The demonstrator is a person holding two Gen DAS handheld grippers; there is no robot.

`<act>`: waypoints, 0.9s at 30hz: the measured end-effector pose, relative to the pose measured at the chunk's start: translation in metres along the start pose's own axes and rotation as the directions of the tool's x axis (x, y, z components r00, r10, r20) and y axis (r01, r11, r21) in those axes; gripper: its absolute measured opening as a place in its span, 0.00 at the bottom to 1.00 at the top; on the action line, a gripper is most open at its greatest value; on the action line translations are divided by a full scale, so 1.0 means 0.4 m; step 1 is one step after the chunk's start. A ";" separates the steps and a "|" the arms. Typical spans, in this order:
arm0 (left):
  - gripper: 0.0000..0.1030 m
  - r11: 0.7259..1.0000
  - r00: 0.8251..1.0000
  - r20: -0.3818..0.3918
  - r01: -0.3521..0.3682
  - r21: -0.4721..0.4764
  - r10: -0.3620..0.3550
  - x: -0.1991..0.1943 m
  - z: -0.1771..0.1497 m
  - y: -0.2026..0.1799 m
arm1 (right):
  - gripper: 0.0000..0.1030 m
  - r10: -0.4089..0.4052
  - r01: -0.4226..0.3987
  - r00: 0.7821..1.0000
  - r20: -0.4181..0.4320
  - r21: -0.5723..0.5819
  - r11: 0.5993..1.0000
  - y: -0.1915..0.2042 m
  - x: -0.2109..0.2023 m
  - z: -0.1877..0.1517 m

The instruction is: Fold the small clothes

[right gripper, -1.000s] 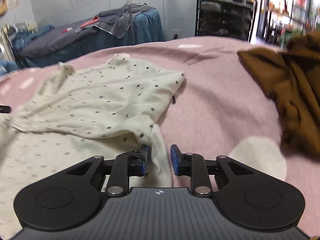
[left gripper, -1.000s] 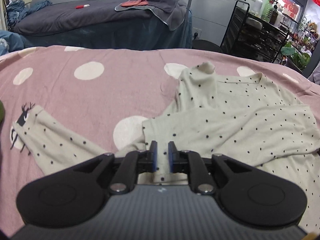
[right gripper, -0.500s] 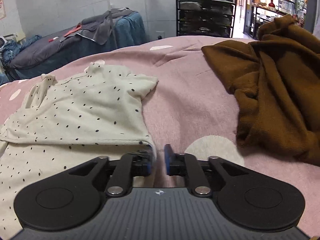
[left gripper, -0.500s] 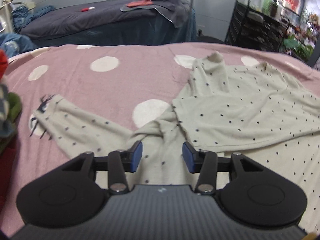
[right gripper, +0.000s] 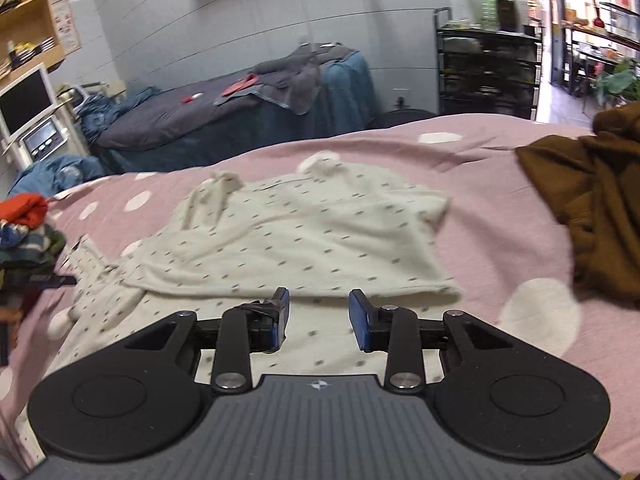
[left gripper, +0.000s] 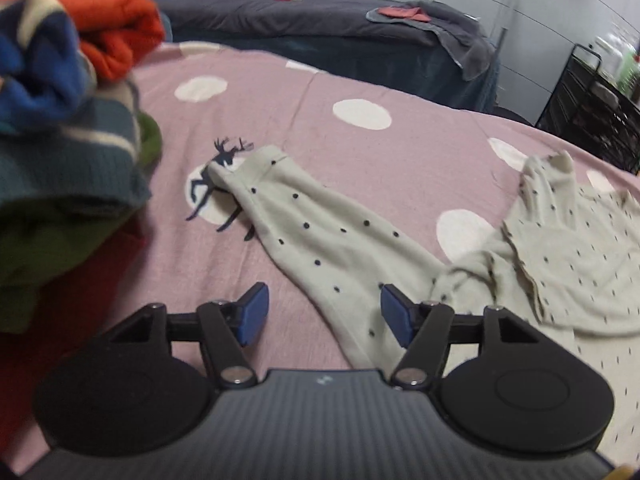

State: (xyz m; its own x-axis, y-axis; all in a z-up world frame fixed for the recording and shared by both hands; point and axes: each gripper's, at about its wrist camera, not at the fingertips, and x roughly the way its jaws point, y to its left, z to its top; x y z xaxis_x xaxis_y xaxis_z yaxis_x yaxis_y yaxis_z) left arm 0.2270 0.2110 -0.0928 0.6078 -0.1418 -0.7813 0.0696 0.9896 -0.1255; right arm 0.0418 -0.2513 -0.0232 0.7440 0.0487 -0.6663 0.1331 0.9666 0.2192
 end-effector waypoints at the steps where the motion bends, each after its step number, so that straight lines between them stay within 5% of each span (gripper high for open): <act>1: 0.58 1.000 1.000 0.002 0.011 -0.024 -0.011 0.020 0.008 0.002 | 0.56 0.015 -0.015 1.000 -0.006 -0.009 1.000 0.017 -0.003 -0.005; 3: 0.53 0.999 0.999 0.049 0.023 -0.044 -0.021 0.050 0.025 -0.006 | 0.56 0.027 -0.027 0.999 -0.017 -0.020 0.999 0.041 -0.008 -0.018; 4: 0.31 0.999 0.998 0.052 0.019 -0.031 -0.017 0.062 0.033 -0.016 | 0.56 0.024 -0.025 1.000 -0.019 -0.024 0.999 0.051 -0.015 -0.026; 6: 0.04 1.000 0.998 0.055 0.009 -0.007 -0.009 0.080 0.053 -0.033 | 0.56 0.017 -0.018 1.000 -0.026 -0.031 0.999 0.057 -0.025 -0.040; 9: 0.04 1.000 0.988 0.152 -0.011 0.003 0.010 0.047 0.099 -0.034 | 0.56 0.001 -0.002 0.999 -0.035 -0.024 1.000 0.048 -0.046 -0.062; 13: 0.04 0.990 0.899 0.419 -0.139 -0.007 0.129 -0.117 0.232 -0.021 | 0.56 -0.040 0.041 0.999 -0.025 0.015 0.999 0.001 -0.068 -0.075; 17: 0.04 0.971 0.794 0.571 -0.238 -0.023 0.208 -0.270 0.368 -0.036 | 0.56 -0.051 0.052 0.998 -0.022 0.059 0.997 -0.037 -0.076 -0.075; 18: 0.04 0.972 0.783 0.589 -0.233 -0.022 0.201 -0.293 0.391 -0.048 | 0.56 -0.045 0.046 0.999 -0.021 0.069 0.997 -0.042 -0.077 -0.074; 22: 0.04 0.980 0.793 0.597 -0.191 0.054 0.122 -0.313 0.423 -0.144 | 0.56 -0.020 0.021 1.000 -0.009 0.079 0.997 -0.038 -0.081 -0.078; 27: 0.04 0.969 0.846 0.504 0.056 0.242 -0.175 -0.281 0.328 -0.361 | 0.56 -0.009 0.009 1.000 -0.006 0.055 0.998 -0.028 -0.086 -0.077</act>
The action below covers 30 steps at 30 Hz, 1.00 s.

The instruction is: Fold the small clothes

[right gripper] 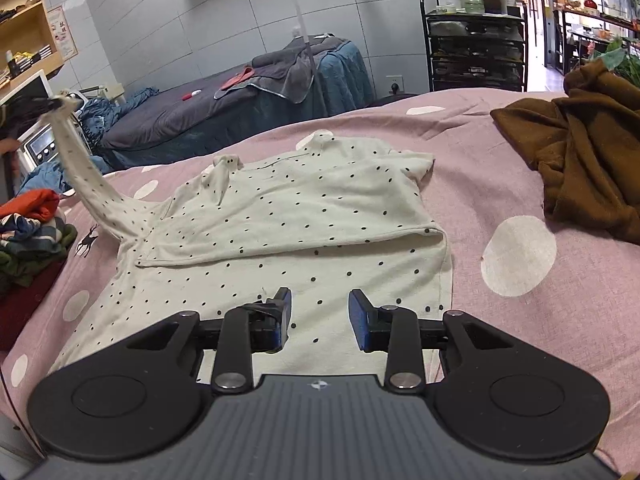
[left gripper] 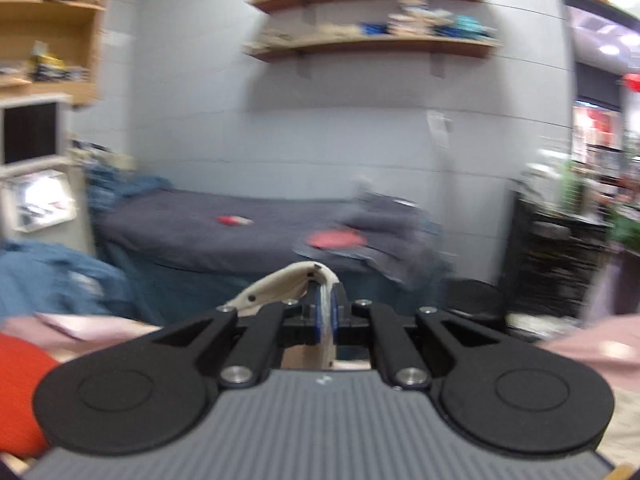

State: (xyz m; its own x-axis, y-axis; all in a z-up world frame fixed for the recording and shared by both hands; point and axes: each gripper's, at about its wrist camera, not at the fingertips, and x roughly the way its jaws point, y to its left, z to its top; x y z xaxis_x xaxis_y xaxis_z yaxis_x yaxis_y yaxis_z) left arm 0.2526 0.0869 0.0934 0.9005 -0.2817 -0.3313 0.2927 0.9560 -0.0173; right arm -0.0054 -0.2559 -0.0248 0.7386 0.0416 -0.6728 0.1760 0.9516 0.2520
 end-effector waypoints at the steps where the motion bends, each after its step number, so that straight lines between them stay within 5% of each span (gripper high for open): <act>1: 0.05 0.997 0.997 -0.023 0.076 -0.017 -0.077 0.000 -0.025 -0.053 | 0.56 -0.005 0.005 1.000 0.004 -0.004 1.000 0.000 -0.002 0.003; 5: 0.07 0.940 0.918 -0.201 0.328 -0.097 -0.342 0.026 -0.187 -0.279 | 0.56 -0.019 0.019 1.000 0.008 0.021 1.000 -0.020 -0.005 0.014; 10: 0.35 0.905 0.818 -0.389 0.394 -0.161 -0.425 0.044 -0.396 -0.427 | 0.57 -0.025 0.026 0.999 -0.025 0.042 0.999 -0.046 0.005 0.025; 12: 0.53 0.899 0.797 -0.418 0.406 -0.164 -0.436 0.024 -0.442 -0.415 | 0.58 -0.031 0.032 0.999 -0.027 0.041 0.999 -0.055 0.008 0.032; 16: 0.68 0.925 0.839 -0.395 0.369 -0.093 -0.374 -0.028 -0.469 -0.329 | 0.58 0.003 -0.002 1.000 -0.029 0.041 0.999 -0.062 0.039 0.065; 20: 0.75 0.969 0.887 -0.416 0.241 0.046 -0.201 -0.048 -0.467 -0.227 | 0.57 0.075 -0.075 0.997 -0.035 0.004 0.997 -0.007 0.122 0.134; 26: 0.82 0.980 0.891 -0.435 0.181 0.078 -0.130 -0.068 -0.471 -0.165 | 0.53 0.074 -0.086 0.993 -0.095 -0.126 0.988 0.202 0.342 0.218; 30: 0.88 0.979 0.891 -0.439 0.176 0.106 -0.113 -0.080 -0.469 -0.163 | 0.50 -0.151 0.124 0.985 -0.087 -0.257 0.958 0.307 0.488 0.214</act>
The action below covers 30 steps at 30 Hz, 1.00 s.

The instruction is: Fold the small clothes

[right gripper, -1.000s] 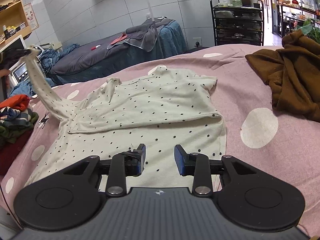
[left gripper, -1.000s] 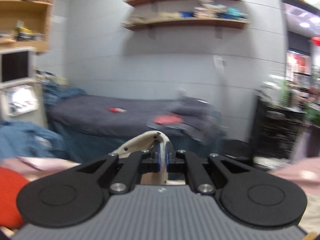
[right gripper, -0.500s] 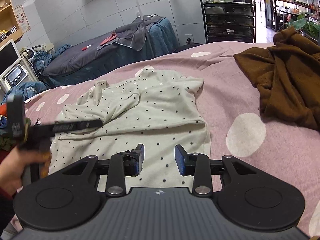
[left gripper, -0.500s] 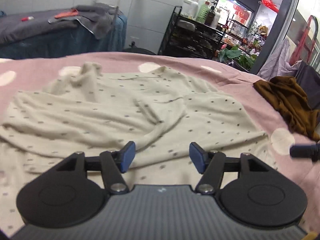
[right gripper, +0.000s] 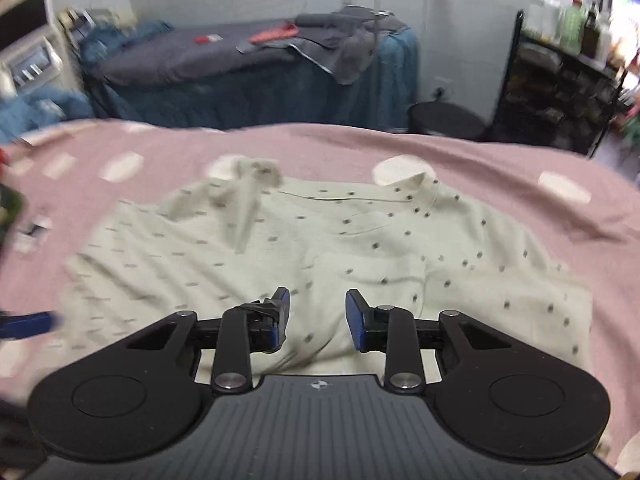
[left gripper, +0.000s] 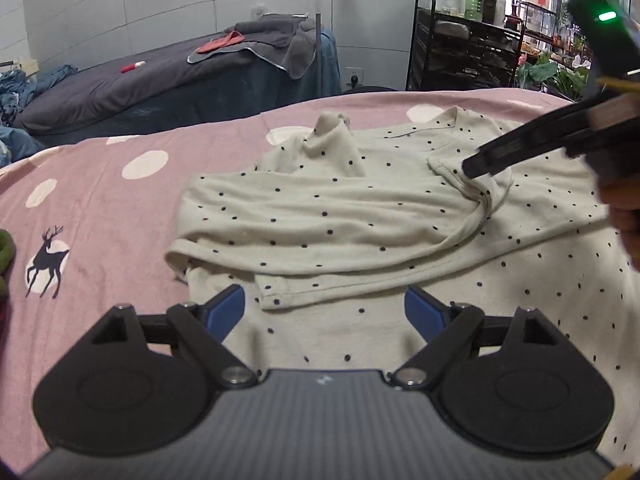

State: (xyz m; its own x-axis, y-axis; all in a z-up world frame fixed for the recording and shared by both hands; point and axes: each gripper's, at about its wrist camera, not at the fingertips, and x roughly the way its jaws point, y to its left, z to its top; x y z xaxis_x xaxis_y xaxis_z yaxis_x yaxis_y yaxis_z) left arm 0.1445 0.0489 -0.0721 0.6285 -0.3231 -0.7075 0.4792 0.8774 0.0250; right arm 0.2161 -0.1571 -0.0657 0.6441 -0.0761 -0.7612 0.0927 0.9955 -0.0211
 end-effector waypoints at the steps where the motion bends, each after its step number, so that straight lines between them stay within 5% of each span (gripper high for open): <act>1: 0.91 1.000 1.000 -0.002 0.000 0.005 0.000 -0.001 0.000 0.001 | 0.50 -0.045 0.044 0.999 -0.019 -0.013 0.999 0.010 0.028 0.003; 4: 0.91 1.000 1.000 0.003 -0.009 0.015 0.009 0.003 0.002 -0.001 | 0.29 -0.032 0.030 0.997 -0.070 -0.022 0.999 0.001 0.077 0.001; 5: 0.91 1.000 1.000 0.001 -0.008 0.015 0.008 0.005 0.002 -0.002 | 0.07 -0.028 0.027 0.997 -0.067 -0.013 1.000 -0.012 0.075 -0.003; 8: 0.91 1.000 1.000 0.006 -0.016 0.025 0.016 0.007 0.002 -0.009 | 0.03 -0.024 0.024 1.000 0.014 0.015 1.000 -0.058 0.023 -0.003; 15: 0.91 0.998 0.997 0.026 -0.066 -0.005 0.066 0.009 0.006 0.024 | 0.04 0.015 -0.044 0.976 0.217 0.134 0.990 -0.256 -0.196 -0.025; 19: 0.91 0.994 0.995 0.005 -0.103 -0.027 0.103 0.025 0.015 0.063 | 0.06 0.009 -0.025 0.990 0.144 0.111 0.993 -0.341 -0.188 -0.099; 21: 0.91 0.994 0.994 -0.003 -0.110 -0.023 0.110 0.029 0.016 0.076 | 0.30 0.003 -0.013 0.997 0.082 0.123 0.992 -0.370 -0.157 -0.149; 23: 0.91 0.992 0.992 -0.003 -0.127 -0.007 0.127 0.030 0.018 0.085 | 0.30 -0.034 0.028 0.999 0.028 0.189 0.982 -0.403 -0.147 -0.192; 28: 0.91 0.987 0.987 0.020 -0.157 -0.041 0.158 0.023 0.054 0.126 | 0.33 -0.062 0.023 0.993 0.104 0.339 0.940 -0.440 -0.206 -0.204; 30: 0.91 0.984 0.985 0.037 -0.166 -0.060 0.169 0.022 0.073 0.138 | 0.45 -0.135 0.069 0.977 0.167 0.350 0.934 -0.441 -0.238 -0.188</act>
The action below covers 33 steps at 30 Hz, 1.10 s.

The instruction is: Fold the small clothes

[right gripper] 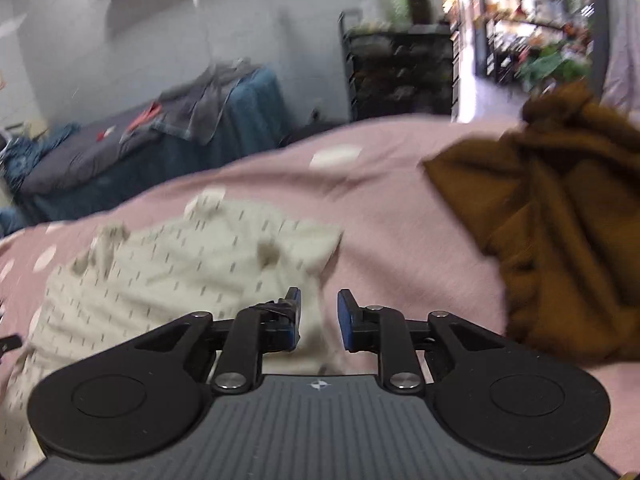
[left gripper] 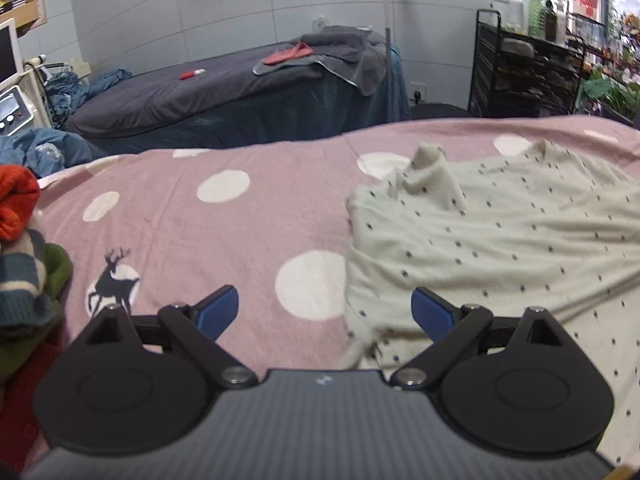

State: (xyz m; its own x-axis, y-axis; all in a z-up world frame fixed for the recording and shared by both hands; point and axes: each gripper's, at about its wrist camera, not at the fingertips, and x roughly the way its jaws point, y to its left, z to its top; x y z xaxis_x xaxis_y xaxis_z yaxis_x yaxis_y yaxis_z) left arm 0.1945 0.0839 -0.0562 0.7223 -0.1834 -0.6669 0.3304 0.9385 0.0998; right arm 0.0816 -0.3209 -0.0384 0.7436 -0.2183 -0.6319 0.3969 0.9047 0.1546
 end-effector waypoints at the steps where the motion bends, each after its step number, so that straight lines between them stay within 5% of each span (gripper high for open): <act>1: 0.91 1.000 1.000 -0.001 0.006 -0.009 -0.006 0.007 0.012 0.002 | 0.48 0.010 -0.009 0.999 0.035 -0.020 1.000 0.002 0.000 0.013; 2: 0.91 1.000 1.000 -0.009 0.019 -0.013 -0.019 0.015 0.021 0.003 | 0.60 0.030 -0.028 0.999 0.035 -0.058 0.998 0.013 0.014 0.026; 3: 0.91 1.000 1.000 -0.017 0.025 -0.016 -0.026 0.025 0.027 0.001 | 0.63 0.049 -0.049 0.999 -0.002 -0.090 0.995 0.021 0.045 0.042; 7: 0.91 0.999 0.999 -0.029 0.042 0.001 -0.042 0.060 0.036 -0.010 | 0.61 0.031 -0.044 0.994 -0.109 -0.118 0.992 0.039 0.174 0.049; 8: 0.91 0.999 0.998 -0.030 0.046 0.000 -0.046 0.073 0.040 -0.007 | 0.47 0.039 -0.057 0.991 -0.127 -0.142 0.988 0.043 0.197 0.043; 9: 0.91 0.999 0.998 -0.034 0.044 -0.009 -0.045 0.083 0.046 -0.004 | 0.08 0.051 -0.073 0.989 -0.141 -0.157 0.985 0.048 0.213 0.038; 14: 0.91 0.997 0.998 -0.002 0.062 -0.040 -0.062 0.153 0.102 0.009 | 0.05 0.033 -0.035 0.999 -0.012 -0.179 0.983 0.054 0.157 0.060; 18: 0.91 0.985 0.985 -0.040 0.168 -0.034 -0.170 0.248 0.133 -0.022 | 0.02 -0.019 0.022 0.999 0.030 -0.107 0.994 0.029 0.165 0.093; 20: 0.68 0.978 0.976 -0.069 0.202 -0.044 -0.205 0.286 0.128 -0.046 | 0.02 -0.007 0.004 1.000 -0.023 -0.112 0.994 0.023 0.194 0.093; 21: 0.25 0.964 0.961 -0.085 0.258 -0.067 -0.263 0.299 0.125 -0.049 | 0.02 -0.021 0.016 0.999 -0.032 -0.134 0.991 0.027 0.202 0.088; 22: 0.07 0.950 0.947 -0.100 0.296 -0.097 -0.305 0.309 0.122 -0.051 | 0.04 -0.029 0.023 0.999 -0.044 -0.147 0.989 0.028 0.207 0.085; 24: 0.07 0.959 0.963 -0.038 0.260 -0.111 -0.265 0.296 0.121 -0.046 | 0.29 -0.009 -0.002 0.996 -0.083 -0.129 0.992 0.018 0.213 0.078; 26: 0.07 0.973 0.985 0.041 0.172 -0.152 -0.168 0.273 0.129 -0.015 | 0.33 -0.008 -0.002 0.997 -0.079 -0.131 0.991 0.011 0.209 0.066; 29: 0.08 0.973 0.991 -0.024 0.123 -0.196 -0.130 0.308 0.140 0.030 | 0.34 -0.025 0.014 0.998 -0.059 -0.166 0.986 0.007 0.199 0.049; 32: 0.32 0.993 0.993 -0.076 0.079 -0.092 -0.086 0.338 0.138 0.022 | 0.34 -0.020 0.011 0.998 -0.056 -0.152 0.988 0.004 0.192 0.039; 33: 0.54 0.997 0.995 -0.085 0.041 -0.067 -0.047 0.339 0.138 0.020 | 0.34 -0.015 0.008 0.999 -0.045 -0.145 0.989 0.005 0.185 0.037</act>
State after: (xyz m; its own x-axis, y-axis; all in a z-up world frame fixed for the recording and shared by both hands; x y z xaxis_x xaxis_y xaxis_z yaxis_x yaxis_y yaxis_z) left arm 0.3287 0.0504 -0.1049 0.6519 -0.2016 -0.7310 0.3182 0.9478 0.0223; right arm 0.1452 -0.3405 -0.0735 0.7129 -0.2149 -0.6676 0.3208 0.9464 0.0380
